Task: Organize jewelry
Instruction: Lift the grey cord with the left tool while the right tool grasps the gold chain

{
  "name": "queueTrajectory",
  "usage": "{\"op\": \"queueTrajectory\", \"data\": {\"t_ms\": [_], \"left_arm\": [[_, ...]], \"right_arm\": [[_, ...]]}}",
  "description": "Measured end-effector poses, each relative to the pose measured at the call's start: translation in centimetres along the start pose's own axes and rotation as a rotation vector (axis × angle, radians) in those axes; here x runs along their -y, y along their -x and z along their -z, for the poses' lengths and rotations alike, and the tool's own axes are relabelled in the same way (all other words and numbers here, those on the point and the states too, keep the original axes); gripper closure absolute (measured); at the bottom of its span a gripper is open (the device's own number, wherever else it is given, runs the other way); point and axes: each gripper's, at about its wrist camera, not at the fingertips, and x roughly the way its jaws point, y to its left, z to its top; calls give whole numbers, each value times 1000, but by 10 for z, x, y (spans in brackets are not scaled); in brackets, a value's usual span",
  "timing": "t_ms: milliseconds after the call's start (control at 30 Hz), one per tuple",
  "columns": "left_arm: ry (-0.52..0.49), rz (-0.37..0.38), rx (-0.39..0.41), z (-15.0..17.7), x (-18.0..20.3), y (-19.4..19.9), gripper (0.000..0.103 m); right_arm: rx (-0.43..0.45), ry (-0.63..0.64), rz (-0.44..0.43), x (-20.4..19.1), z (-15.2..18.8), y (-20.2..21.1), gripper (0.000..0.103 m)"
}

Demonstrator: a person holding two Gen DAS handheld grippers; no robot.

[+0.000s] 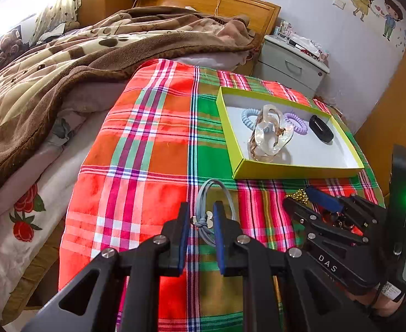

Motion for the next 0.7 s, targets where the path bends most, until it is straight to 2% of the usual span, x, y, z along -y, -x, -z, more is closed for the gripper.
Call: {"op": "queueTrajectory", "data": {"t_ms": [67,133,500,533,700], "left_arm": [[0,2,4,0,1,1,86],[-1,2,3,1,2,1,86],[-14,8,15,-1,9,9,86],[-17,9,16,-1,10,10,86],[-29,12,26,-5,16,14,86]], "right_arm": [[5,0,0,0,1,1,72],[10,-9,1,1,2,2,86],[31,-56,-42,9,5,8,89],[33,-58,-42,9,6,9,94],[55,-67,-58,12,6,17,94]]}}
